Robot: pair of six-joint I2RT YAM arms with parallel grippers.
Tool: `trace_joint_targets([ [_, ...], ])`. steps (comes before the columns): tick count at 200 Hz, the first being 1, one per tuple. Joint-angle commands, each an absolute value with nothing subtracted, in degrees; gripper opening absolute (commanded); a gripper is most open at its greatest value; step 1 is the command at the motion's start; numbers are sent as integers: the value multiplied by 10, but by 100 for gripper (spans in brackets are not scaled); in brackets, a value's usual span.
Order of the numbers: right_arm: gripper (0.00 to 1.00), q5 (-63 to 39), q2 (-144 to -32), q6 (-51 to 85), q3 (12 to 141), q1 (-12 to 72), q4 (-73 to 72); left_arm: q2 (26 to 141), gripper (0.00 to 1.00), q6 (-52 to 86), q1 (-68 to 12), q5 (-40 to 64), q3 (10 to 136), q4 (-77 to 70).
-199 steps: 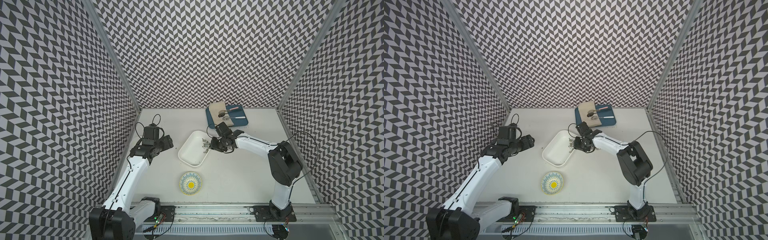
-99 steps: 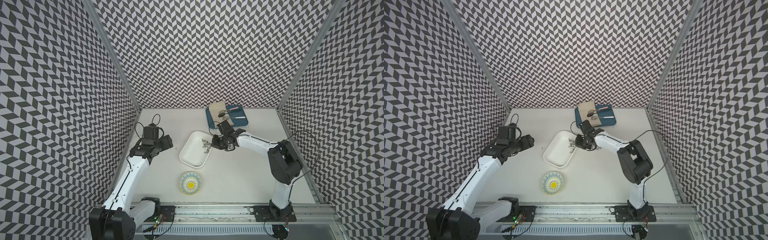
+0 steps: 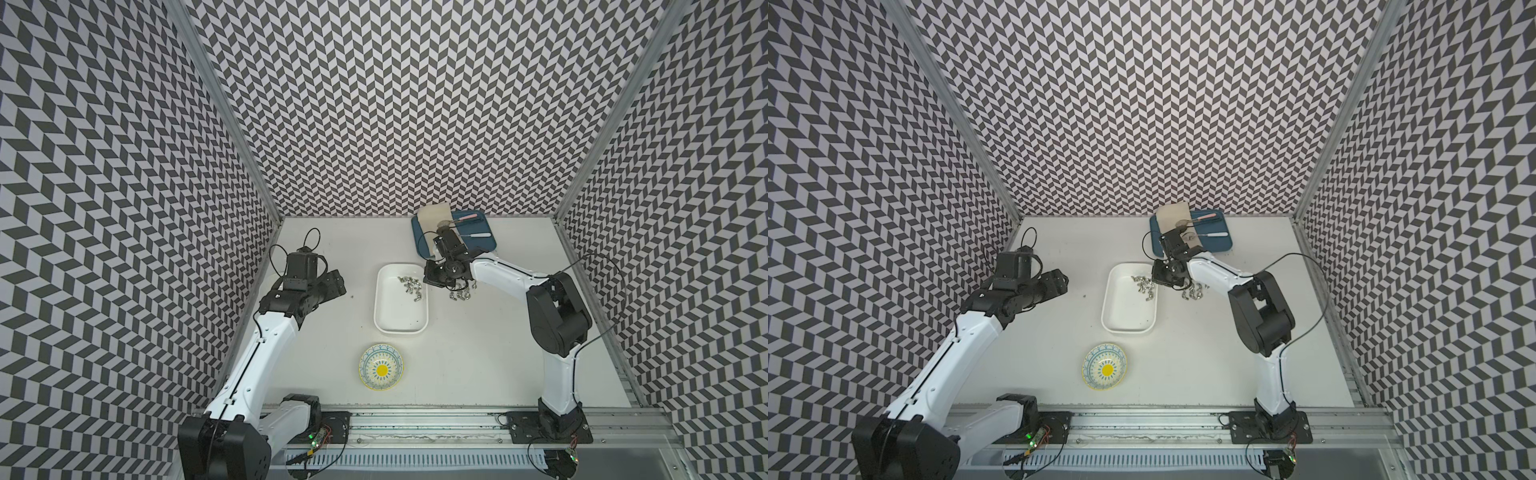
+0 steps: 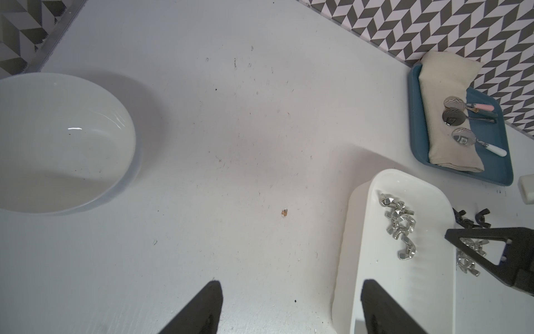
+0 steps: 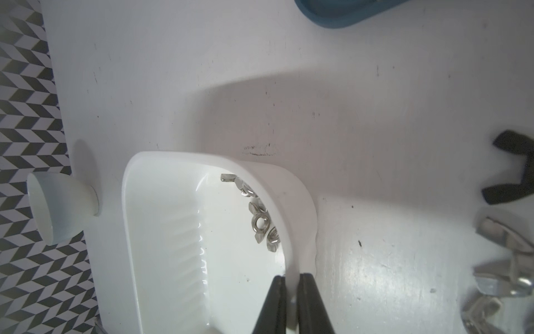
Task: Take out the wing nut from the storage box
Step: Adjust the storage box at the center of the board, then pick up the wing nut from the storage box.
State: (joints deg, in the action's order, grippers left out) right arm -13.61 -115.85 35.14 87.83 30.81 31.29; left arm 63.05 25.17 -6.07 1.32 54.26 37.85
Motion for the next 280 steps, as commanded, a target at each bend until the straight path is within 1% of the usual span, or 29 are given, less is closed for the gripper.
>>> trace_joint_targets([
  [1,12,-109,-1181,299,913,305,335,627,80,249,-58,8,558,385],
  [18,12,-104,-1193,283,933,305,347,628,80,249,-58,9,559,385],
  [48,17,-104,-1205,267,950,305,362,630,80,249,-58,8,562,385],
  [96,31,-67,-1171,262,967,307,375,631,80,246,-58,6,564,387],
  [124,37,1,-1140,271,987,331,407,632,80,245,-58,4,564,388],
  [161,38,107,-1111,317,991,405,430,632,80,246,-57,5,558,385],
  [191,37,145,-1121,352,1001,460,437,634,80,248,-58,7,555,384],
  [236,39,157,-1168,413,1006,488,441,628,79,250,-57,9,552,386],
  [260,39,221,-1184,462,1000,496,463,618,80,245,-58,3,548,391],
  [280,39,232,-1195,484,995,496,468,610,80,242,-58,1,544,392],
])
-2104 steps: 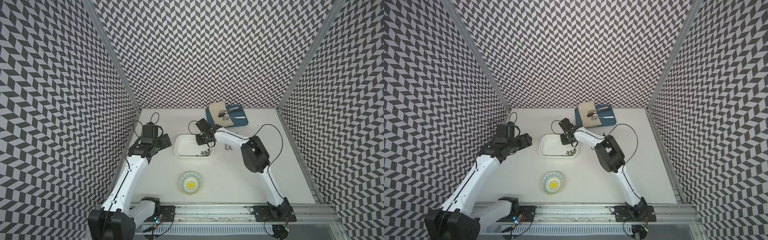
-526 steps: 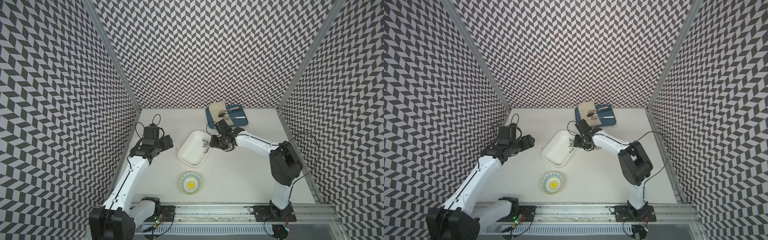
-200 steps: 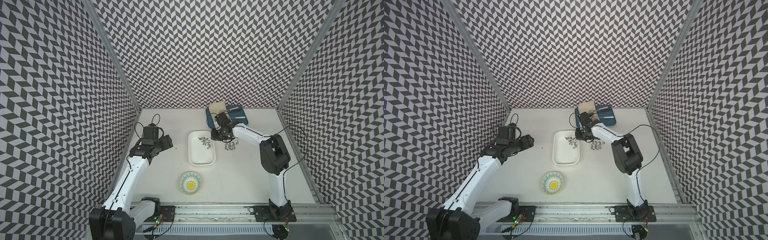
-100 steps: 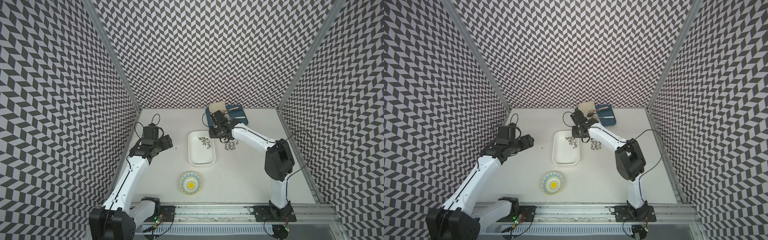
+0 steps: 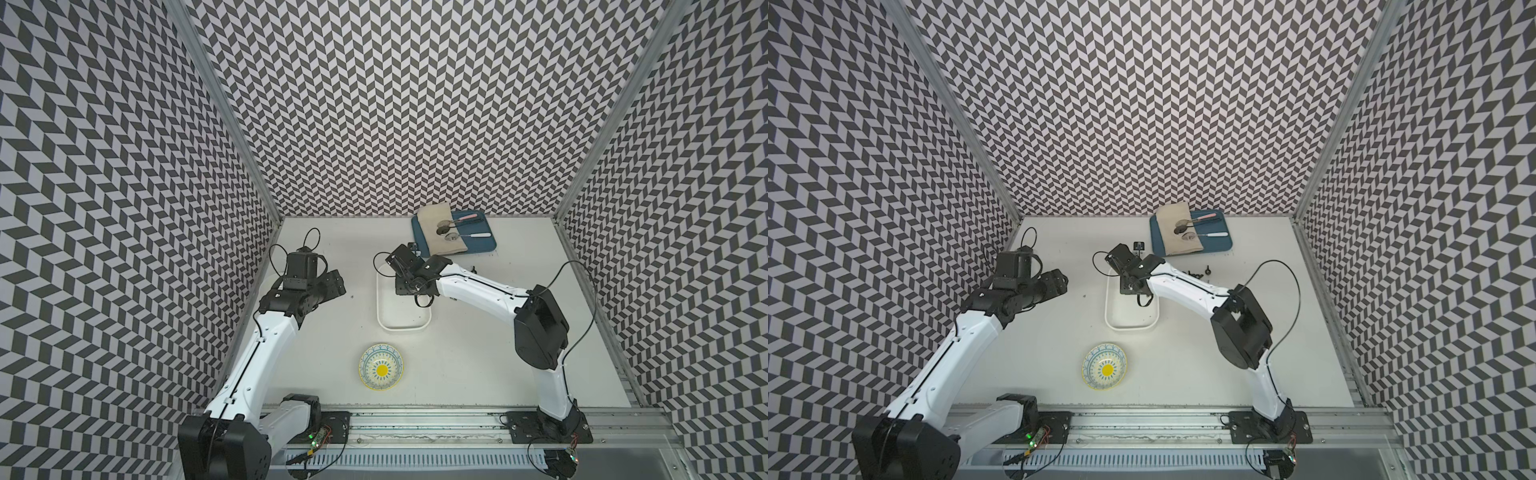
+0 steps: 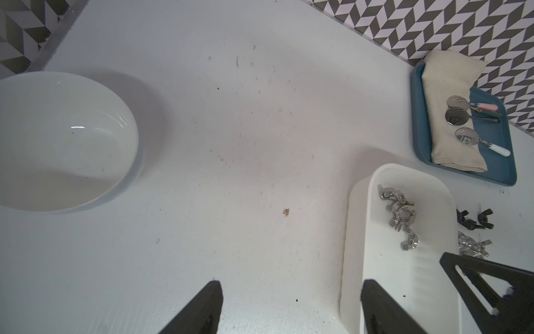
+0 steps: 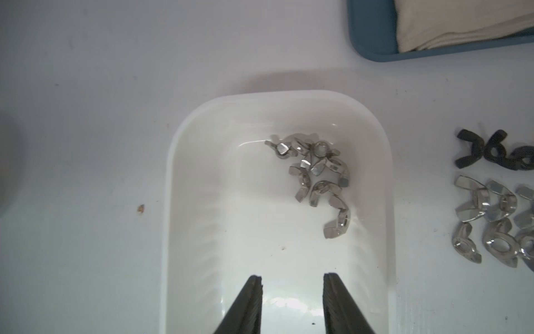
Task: Take out the wing nut from the storage box
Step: Pick up the wing nut from the storage box.
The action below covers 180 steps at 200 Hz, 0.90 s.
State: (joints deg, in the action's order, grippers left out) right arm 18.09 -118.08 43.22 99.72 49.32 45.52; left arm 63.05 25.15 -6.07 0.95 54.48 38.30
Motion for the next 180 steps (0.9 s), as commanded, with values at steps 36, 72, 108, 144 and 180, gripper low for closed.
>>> trace_joint_targets([
  [36,39,229,-1229,503,1017,496,470,608,80,237,-58,8,543,392],
  [72,39,226,-1252,538,1015,495,483,605,79,241,-58,24,548,393],
  [108,40,254,-1267,562,1021,494,488,600,79,245,-58,34,549,393],
  [144,40,265,-1296,557,1048,485,493,598,79,250,-58,42,552,395],
  [180,40,267,-1319,535,1075,473,486,596,79,249,-58,40,552,397],
])
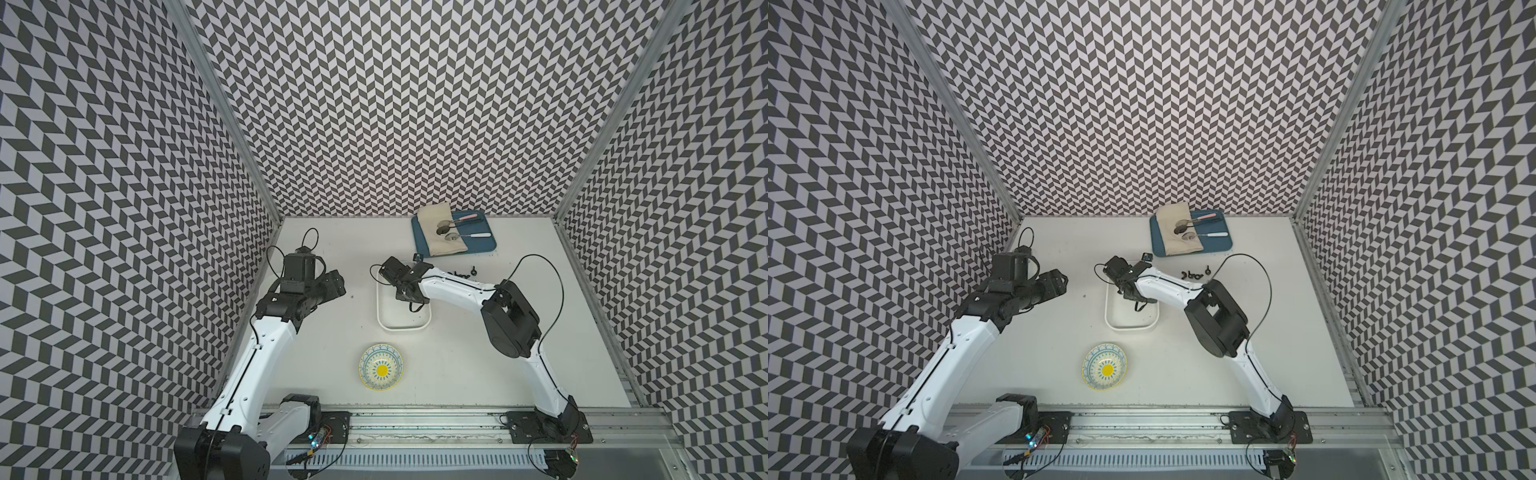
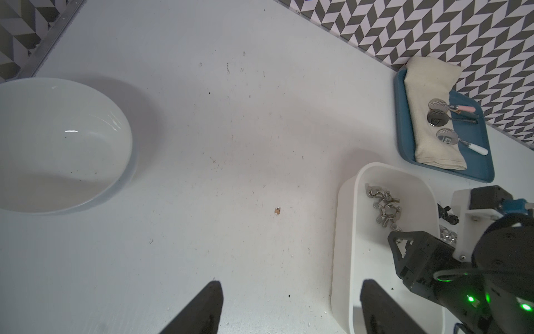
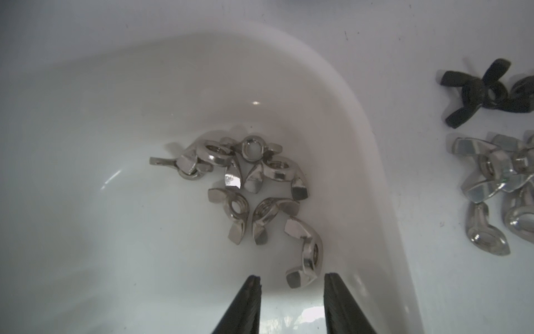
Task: Take out the wing nut from the storage box
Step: Pick up the wing nut from the storage box.
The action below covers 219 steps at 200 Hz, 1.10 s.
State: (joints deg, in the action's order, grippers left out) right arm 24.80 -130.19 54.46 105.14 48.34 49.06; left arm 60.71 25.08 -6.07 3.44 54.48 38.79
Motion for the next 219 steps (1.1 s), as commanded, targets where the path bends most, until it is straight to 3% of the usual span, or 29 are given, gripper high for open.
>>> trace_joint_targets([
  [1,40,267,-1319,535,1075,472,486,596,79,249,-58,39,553,397],
  [40,39,257,-1320,517,1066,462,478,596,79,248,-58,35,557,398],
  [104,23,204,-1325,467,1044,462,448,602,79,247,-57,28,565,397],
  [219,4,151,-1290,420,1014,462,425,614,79,254,-58,24,573,392],
])
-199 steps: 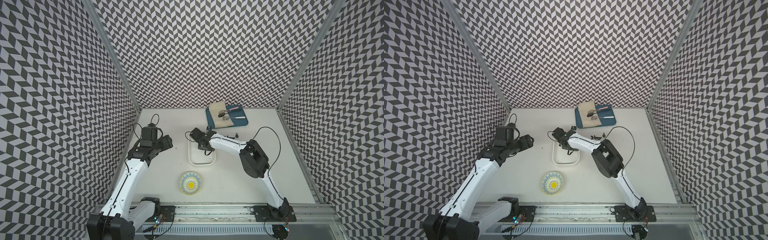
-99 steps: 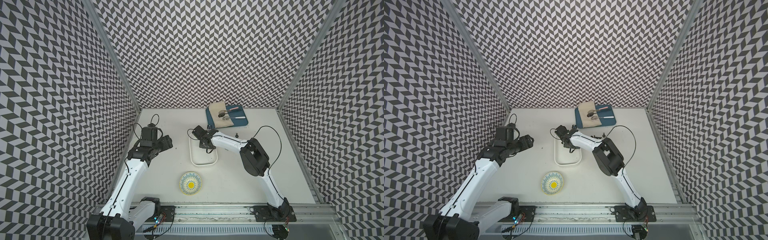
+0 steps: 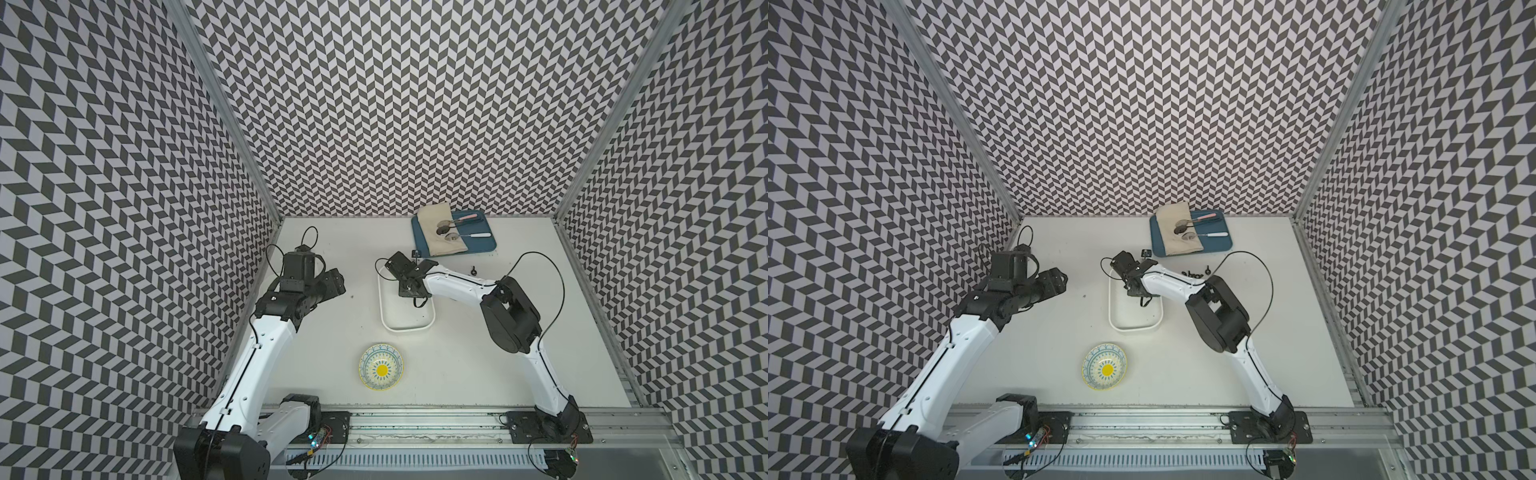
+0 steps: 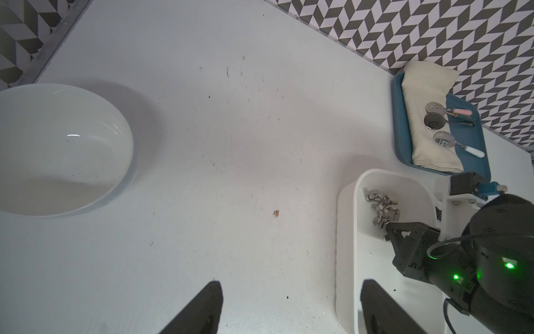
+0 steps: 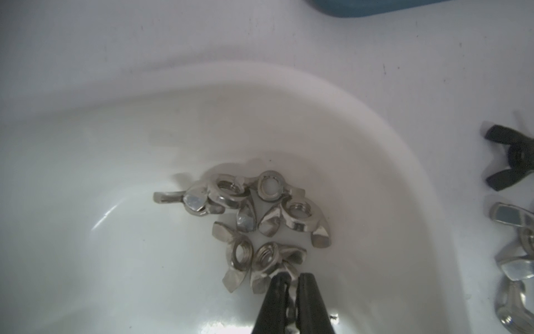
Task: Take out the wing nut from the storage box
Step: Pick up the wing nut from the storage box, then place the wing nut at the center of the board.
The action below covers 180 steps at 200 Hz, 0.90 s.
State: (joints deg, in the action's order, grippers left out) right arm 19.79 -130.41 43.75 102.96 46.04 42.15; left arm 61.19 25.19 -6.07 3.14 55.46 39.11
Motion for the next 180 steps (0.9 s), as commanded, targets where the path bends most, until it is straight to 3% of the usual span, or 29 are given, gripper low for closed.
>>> trace_joint_targets([
  [1,4,150,-1290,419,1014,462,425,614,79,254,-58,24,573,392],
  [91,1,122,-1185,385,1032,448,427,613,80,260,-58,15,579,398],
  [180,0,65,-1078,344,949,356,395,617,79,263,-58,11,587,397],
])
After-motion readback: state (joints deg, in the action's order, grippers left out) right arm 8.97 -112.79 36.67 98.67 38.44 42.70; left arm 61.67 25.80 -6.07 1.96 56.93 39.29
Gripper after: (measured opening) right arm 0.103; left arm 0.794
